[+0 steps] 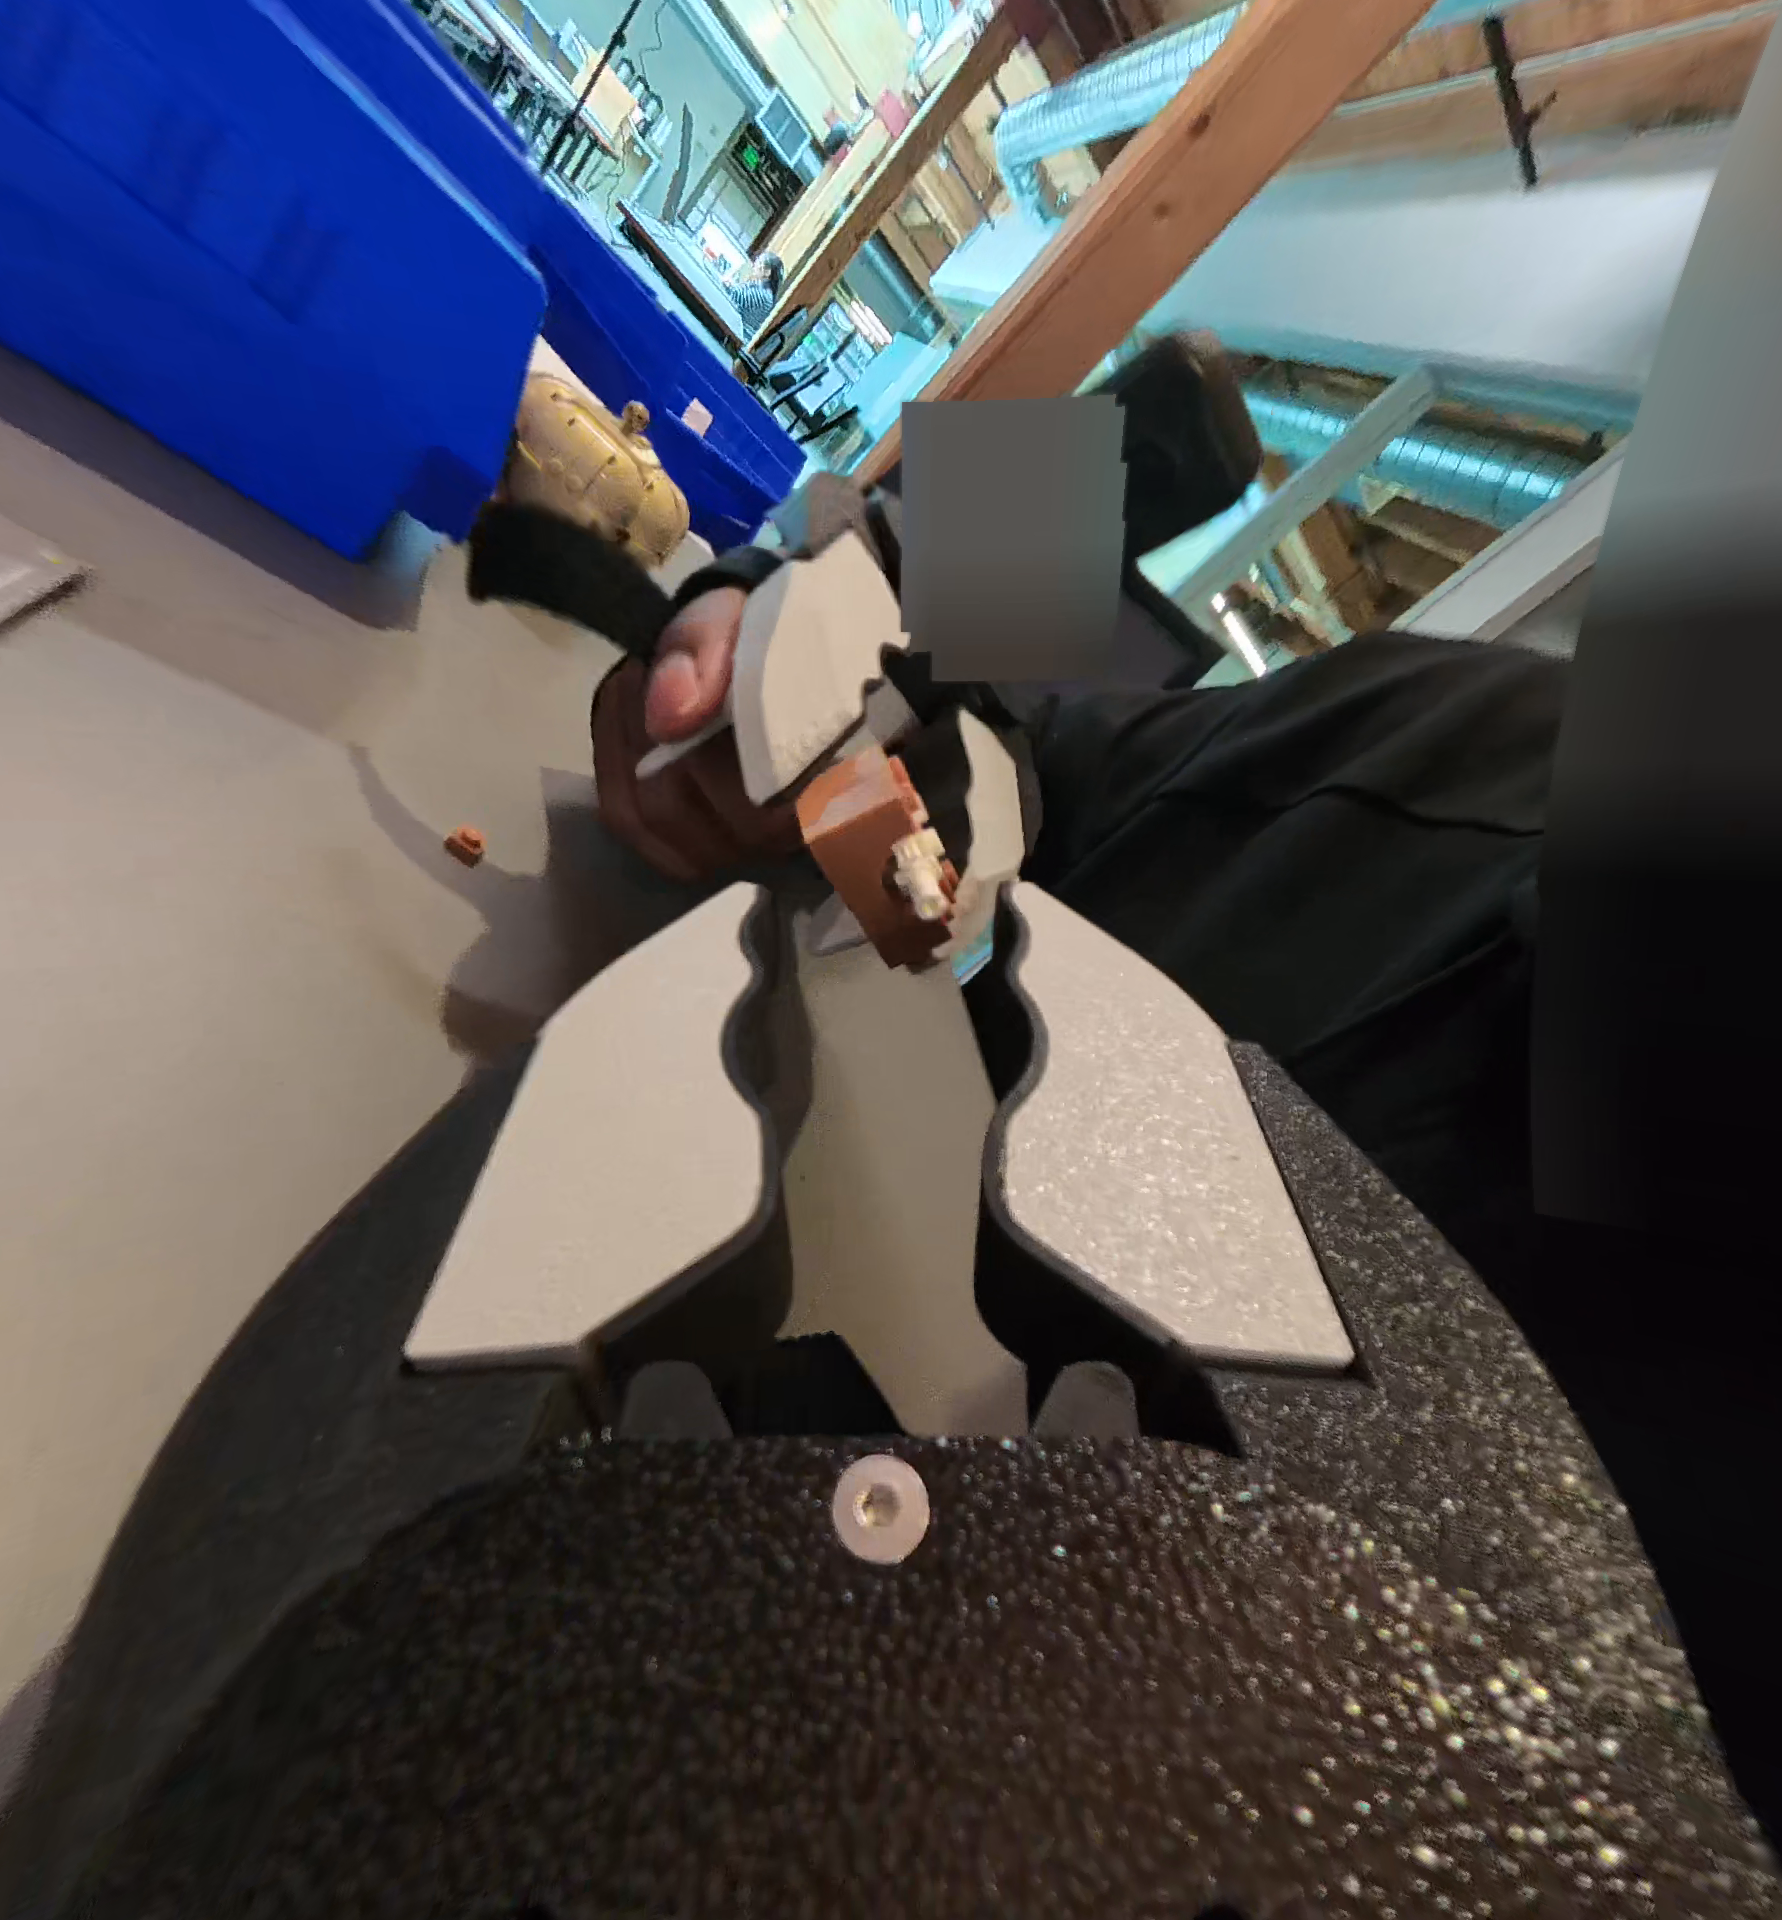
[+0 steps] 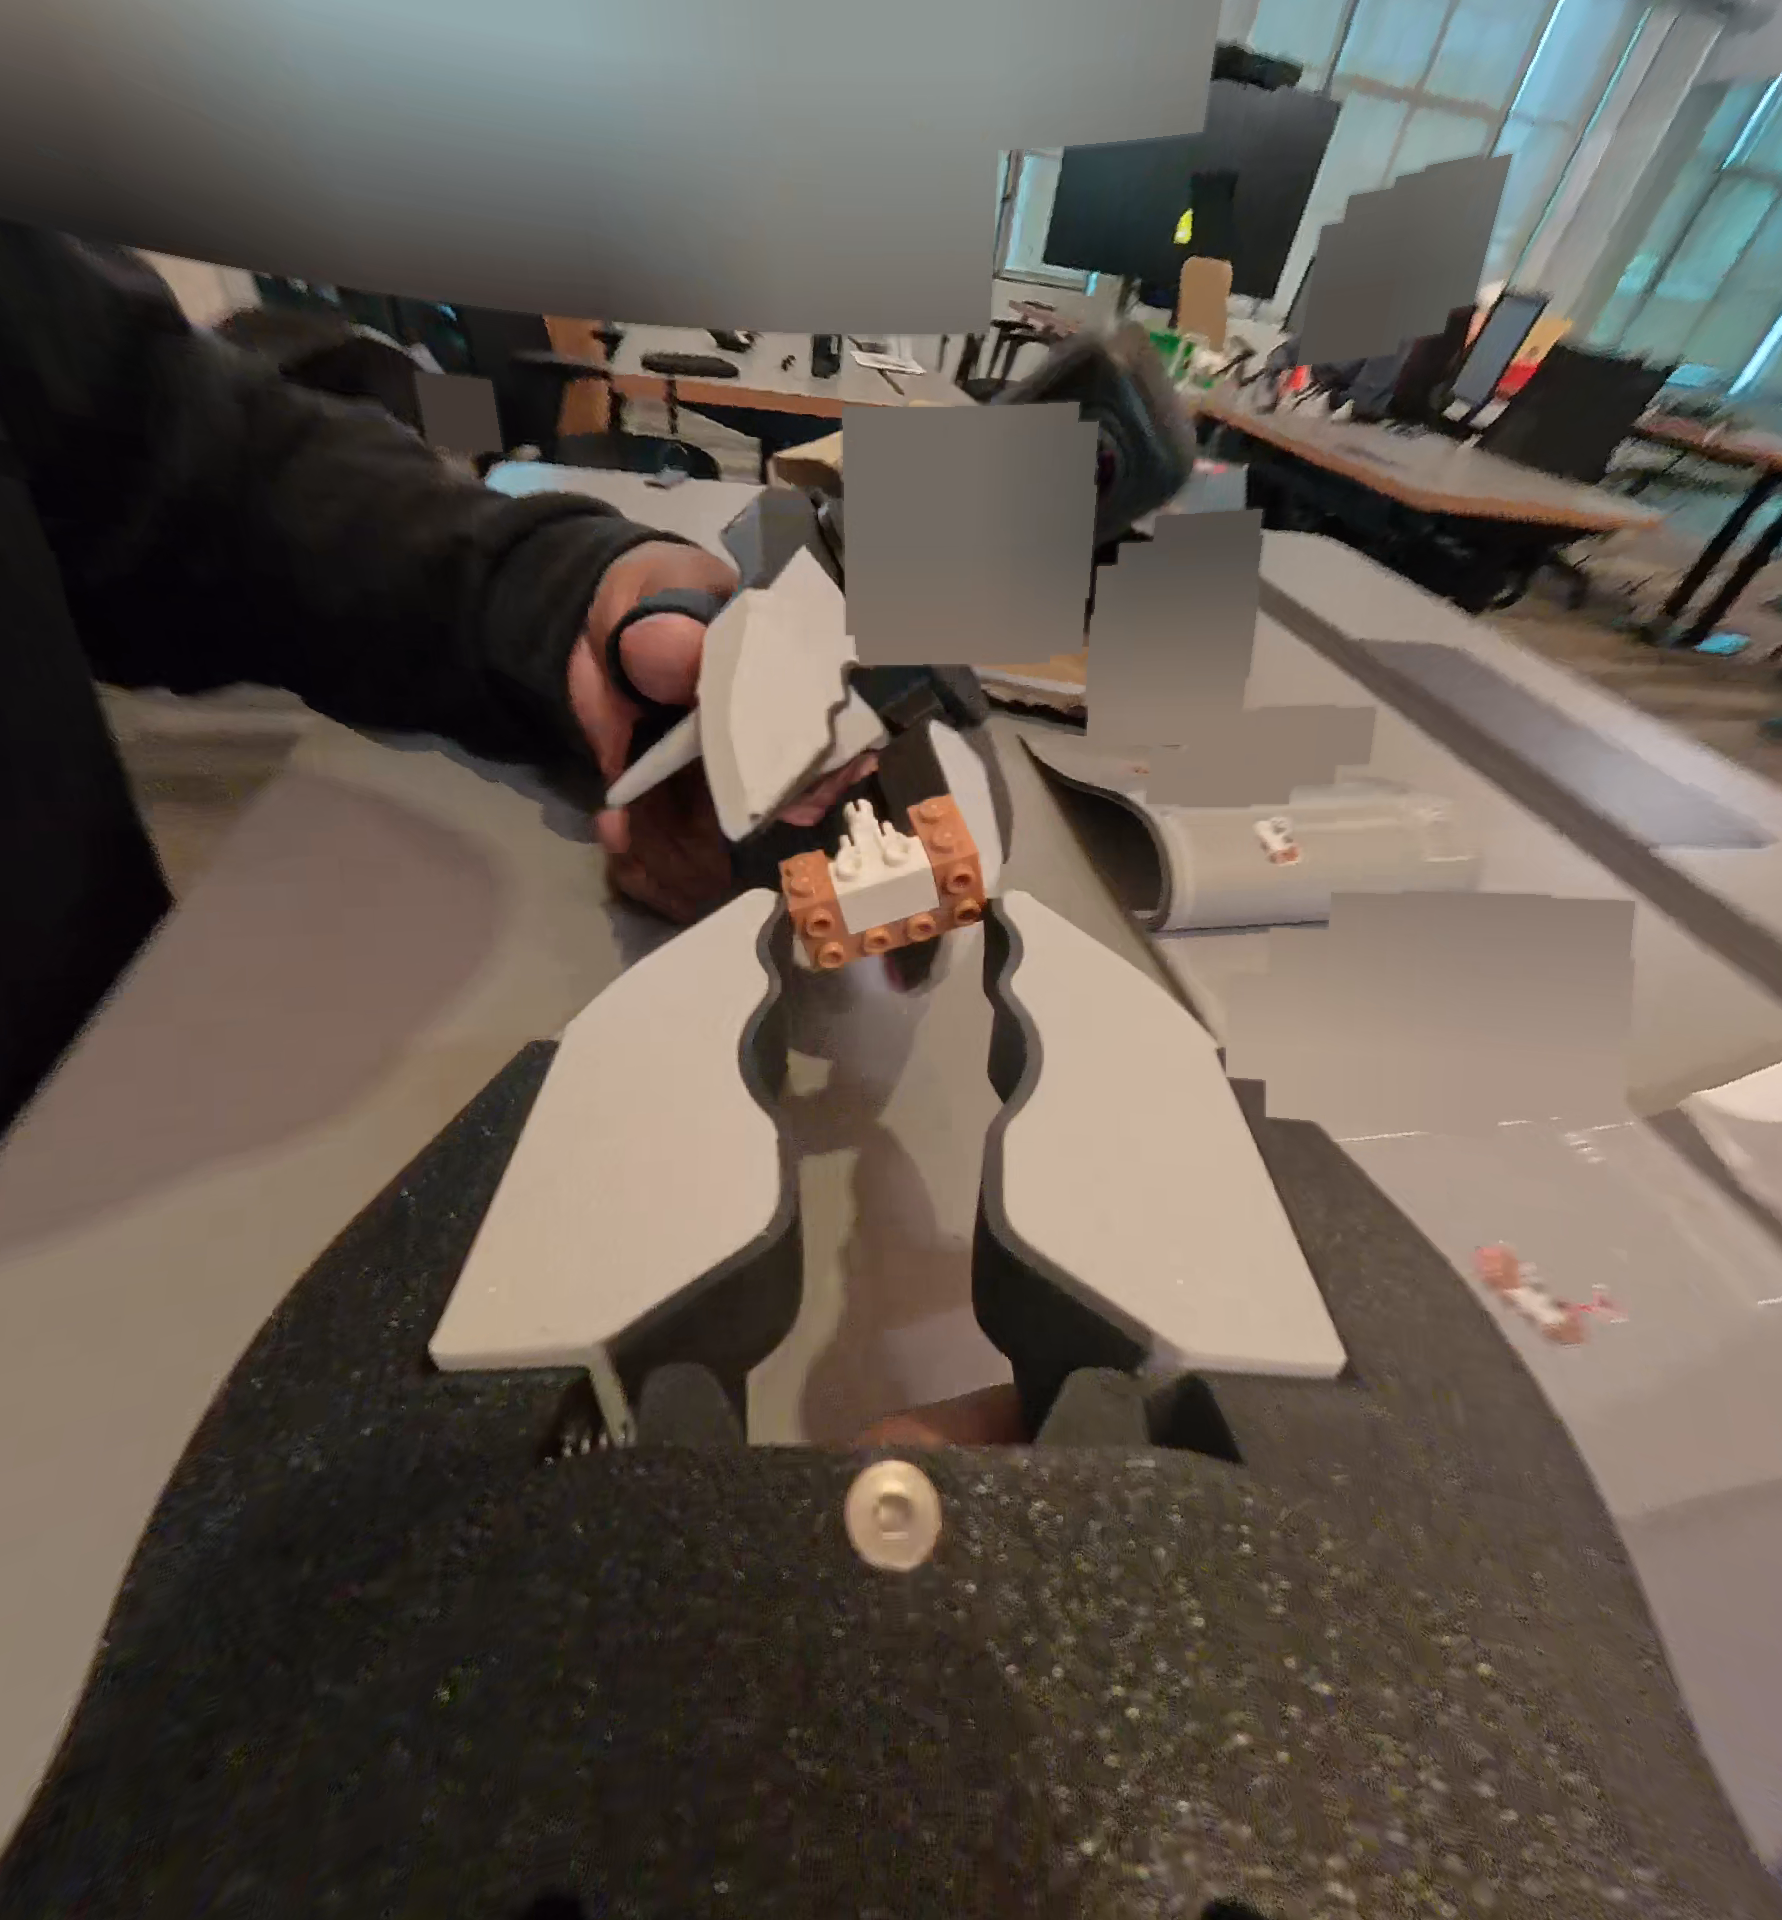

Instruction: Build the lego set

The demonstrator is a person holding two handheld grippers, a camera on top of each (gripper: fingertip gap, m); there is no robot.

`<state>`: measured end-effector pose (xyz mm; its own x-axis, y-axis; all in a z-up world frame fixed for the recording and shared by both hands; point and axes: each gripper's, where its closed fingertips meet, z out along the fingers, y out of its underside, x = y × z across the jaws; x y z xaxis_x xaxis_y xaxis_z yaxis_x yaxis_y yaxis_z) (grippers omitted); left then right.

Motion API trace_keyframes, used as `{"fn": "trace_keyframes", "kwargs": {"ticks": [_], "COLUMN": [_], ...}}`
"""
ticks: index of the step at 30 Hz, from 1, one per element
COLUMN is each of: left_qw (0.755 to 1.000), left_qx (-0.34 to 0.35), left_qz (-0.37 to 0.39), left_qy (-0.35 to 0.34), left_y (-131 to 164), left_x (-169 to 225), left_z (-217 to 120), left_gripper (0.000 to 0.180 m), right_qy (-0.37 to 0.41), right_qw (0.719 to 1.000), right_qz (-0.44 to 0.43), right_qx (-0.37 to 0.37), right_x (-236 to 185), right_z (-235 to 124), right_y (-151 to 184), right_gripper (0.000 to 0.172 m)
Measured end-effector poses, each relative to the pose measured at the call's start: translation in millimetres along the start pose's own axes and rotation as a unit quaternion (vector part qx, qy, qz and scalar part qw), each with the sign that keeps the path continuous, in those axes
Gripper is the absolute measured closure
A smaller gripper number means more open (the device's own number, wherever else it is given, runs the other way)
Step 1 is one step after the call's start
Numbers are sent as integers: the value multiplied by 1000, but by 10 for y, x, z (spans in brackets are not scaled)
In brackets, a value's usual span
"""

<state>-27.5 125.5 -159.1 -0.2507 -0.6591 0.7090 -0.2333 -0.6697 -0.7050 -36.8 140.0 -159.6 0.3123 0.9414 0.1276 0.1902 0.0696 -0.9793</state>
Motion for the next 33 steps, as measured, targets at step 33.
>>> {"fn": "trace_keyframes", "kwargs": {"ticks": [33], "left_qw": [823], "left_qx": [-87], "left_qz": [561], "left_qy": [-10], "left_y": [439], "left_x": [377], "left_z": [90], "left_gripper": [143], "right_qy": [-296], "right_qw": [937], "right_qz": [183], "right_qx": [-23], "right_x": [-734], "right_z": [-115], "right_y": [-32], "right_gripper": [137]}}
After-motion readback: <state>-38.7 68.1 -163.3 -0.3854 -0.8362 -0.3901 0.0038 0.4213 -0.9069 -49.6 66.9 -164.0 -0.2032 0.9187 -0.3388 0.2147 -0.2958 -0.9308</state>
